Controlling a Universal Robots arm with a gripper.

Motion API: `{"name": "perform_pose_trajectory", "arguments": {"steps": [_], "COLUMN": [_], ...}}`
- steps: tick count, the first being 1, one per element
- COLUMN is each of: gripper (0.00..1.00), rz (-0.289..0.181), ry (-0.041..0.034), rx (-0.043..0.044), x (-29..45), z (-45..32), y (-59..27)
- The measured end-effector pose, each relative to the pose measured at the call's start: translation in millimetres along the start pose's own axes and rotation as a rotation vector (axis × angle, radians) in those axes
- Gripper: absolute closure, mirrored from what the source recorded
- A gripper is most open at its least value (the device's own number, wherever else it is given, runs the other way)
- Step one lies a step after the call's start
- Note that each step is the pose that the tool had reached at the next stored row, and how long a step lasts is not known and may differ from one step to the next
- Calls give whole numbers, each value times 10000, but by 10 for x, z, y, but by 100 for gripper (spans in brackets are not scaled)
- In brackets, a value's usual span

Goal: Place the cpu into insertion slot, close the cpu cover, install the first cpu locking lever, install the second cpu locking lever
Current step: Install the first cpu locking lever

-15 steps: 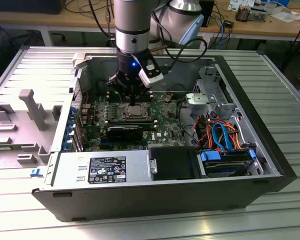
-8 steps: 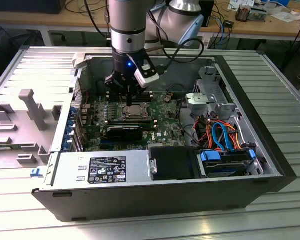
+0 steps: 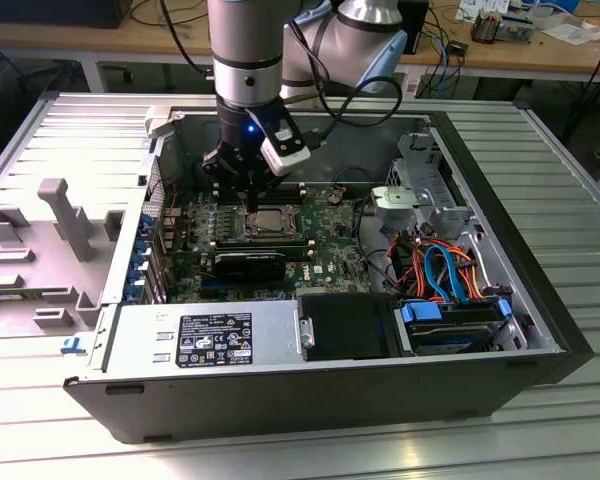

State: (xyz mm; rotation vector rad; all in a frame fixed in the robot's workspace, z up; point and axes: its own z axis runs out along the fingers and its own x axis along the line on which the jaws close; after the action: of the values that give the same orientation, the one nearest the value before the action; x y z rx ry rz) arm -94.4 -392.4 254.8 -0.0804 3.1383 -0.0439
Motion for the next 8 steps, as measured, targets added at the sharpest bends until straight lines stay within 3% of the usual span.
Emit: {"name": "perform_pose_trajectory", "arguments": {"steps": [8], "gripper": [89], "rz": [0], "ry": [0], "rx": [0], "x": [66], "z": [0], "y": [3]}}
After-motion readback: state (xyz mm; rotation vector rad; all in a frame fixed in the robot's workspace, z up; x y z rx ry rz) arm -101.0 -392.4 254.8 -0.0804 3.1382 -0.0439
